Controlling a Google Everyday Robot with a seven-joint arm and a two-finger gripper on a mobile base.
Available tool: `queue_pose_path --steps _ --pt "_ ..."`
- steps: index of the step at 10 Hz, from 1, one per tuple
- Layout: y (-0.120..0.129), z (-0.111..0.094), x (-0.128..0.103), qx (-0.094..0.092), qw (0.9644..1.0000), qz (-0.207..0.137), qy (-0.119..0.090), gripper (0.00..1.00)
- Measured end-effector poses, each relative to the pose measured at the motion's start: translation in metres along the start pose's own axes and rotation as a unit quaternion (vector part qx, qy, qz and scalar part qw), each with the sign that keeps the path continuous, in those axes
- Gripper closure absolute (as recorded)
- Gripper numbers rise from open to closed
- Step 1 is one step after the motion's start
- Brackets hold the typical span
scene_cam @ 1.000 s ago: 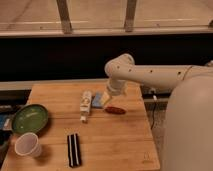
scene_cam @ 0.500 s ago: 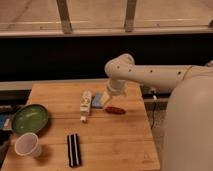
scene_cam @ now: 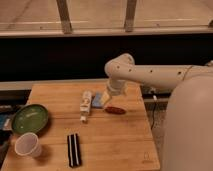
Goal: Drag the pepper across the table
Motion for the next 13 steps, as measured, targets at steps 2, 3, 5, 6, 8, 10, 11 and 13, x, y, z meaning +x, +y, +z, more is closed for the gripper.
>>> queue_pose_path --steps 2,3,5,6,8,10,11,13 --pt "0.0 0.002 0.0 -0.002 1.0 -0.002 0.001 0.2" --pt "-0.001 0.004 0.0 -0.003 1.0 -0.004 0.002 0.2" --pt "-0.01 0.01 0.003 -0.009 1.0 0.001 -0.001 0.2" --pt "-0.017 0.013 0.005 -0.013 0.9999 0.004 -0.004 0.2" --pt "-0.036 0.021 0.008 -0.019 0.9997 0.01 -0.009 0.2" --pt "-0.045 0.027 0.001 -0.016 0.9998 0.003 -0.006 0.2" --pt "-0.042 0.032 -0.003 -0.019 0.9998 -0.002 -0.003 0.2" --pt "-0.041 0.035 -0.005 -0.013 0.9999 -0.001 0.008 0.2"
